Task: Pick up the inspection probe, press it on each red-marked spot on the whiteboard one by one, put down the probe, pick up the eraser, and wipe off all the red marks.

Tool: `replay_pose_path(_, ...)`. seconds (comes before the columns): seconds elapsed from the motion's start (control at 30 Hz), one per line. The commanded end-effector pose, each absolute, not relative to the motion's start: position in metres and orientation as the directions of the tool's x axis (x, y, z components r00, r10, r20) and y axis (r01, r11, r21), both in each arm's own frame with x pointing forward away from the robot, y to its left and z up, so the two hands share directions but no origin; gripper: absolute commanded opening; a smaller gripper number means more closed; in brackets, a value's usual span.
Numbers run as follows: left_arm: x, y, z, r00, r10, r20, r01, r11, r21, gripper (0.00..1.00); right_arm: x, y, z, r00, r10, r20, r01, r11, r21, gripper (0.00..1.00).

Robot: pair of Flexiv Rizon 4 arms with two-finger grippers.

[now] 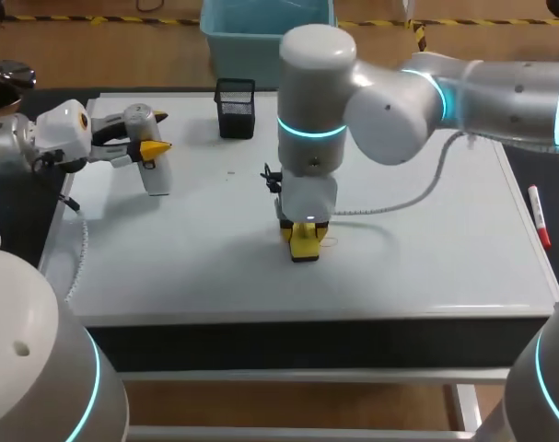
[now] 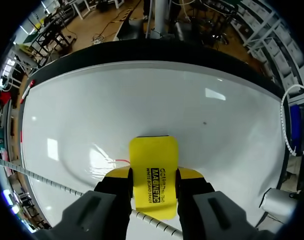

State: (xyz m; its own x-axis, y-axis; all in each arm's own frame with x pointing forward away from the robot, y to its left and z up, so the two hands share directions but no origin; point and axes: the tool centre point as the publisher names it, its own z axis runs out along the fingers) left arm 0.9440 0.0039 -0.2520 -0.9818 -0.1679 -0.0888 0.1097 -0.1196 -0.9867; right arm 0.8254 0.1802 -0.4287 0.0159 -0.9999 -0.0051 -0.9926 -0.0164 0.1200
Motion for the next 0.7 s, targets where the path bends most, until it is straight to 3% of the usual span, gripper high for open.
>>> replay_pose_path(0.03, 0.943, 0.004, -0.251, -0.981, -0.169, -0.09, 0.111, -0.12, -0.987, 0.0, 0.827, 0.18, -0.434, 0.016, -1.0, 0.008, -0.992, -0.015, 0.125, 0.0)
replay_pose_path(0.7, 0.943, 0.004, -0.251, -0.981, -0.169, -0.09, 0.111, -0.12, -0.987, 0.0, 0.812, 0.101, -0.439, -0.11, -0.993, 0.037, -0.985, 0.114, 0.13, 0.0)
